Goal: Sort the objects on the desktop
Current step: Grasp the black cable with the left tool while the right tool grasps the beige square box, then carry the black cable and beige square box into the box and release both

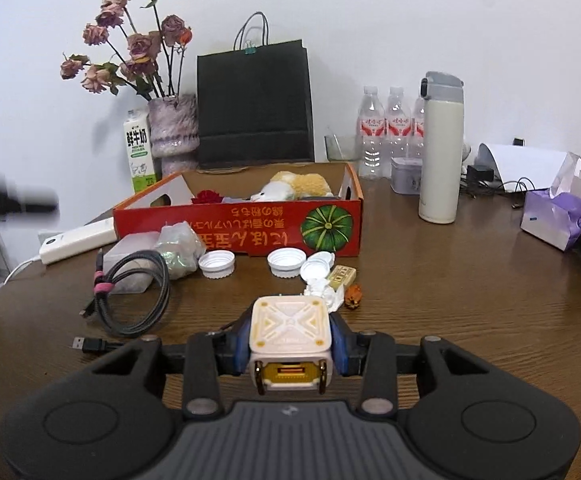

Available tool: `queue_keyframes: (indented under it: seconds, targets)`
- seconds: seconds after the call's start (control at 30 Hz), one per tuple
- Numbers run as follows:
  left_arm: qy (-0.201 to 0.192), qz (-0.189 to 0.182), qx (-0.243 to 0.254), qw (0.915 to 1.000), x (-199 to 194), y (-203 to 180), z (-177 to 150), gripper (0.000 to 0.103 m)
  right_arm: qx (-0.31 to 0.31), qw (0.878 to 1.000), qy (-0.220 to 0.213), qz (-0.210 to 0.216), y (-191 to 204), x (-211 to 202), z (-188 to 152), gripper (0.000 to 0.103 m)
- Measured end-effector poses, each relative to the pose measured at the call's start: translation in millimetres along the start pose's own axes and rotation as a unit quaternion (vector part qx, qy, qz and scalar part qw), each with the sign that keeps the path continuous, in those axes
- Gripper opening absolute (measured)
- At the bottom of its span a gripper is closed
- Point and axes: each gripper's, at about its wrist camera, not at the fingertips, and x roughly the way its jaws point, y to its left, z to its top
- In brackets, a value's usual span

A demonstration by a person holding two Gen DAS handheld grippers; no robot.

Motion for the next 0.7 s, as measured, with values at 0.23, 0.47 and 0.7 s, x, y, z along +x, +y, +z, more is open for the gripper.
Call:
queue_keyframes:
  seconds: [0.23,0.47,0.7]
  targets:
    - [0.111,0.021,-0.037,0.9929,64.6,13.4,-32.2,0.053,-0.001,1.000,0.009,0.021,8.0,5.8,-1.5,0.038]
    - [0.119,0.041,0.023,0.9918,78.2,-11.0,-36.4,0.031,-0.007,0.999,0.015,0.031,16.3,4.3,-6.3,0.038]
    - [0.056,0.018,-0.010,0.9982,37.5,-16.2,-26.7,0.022,-0.003,0.999,-0.006,0.035,15.6,-5.7,-3.4,0.038]
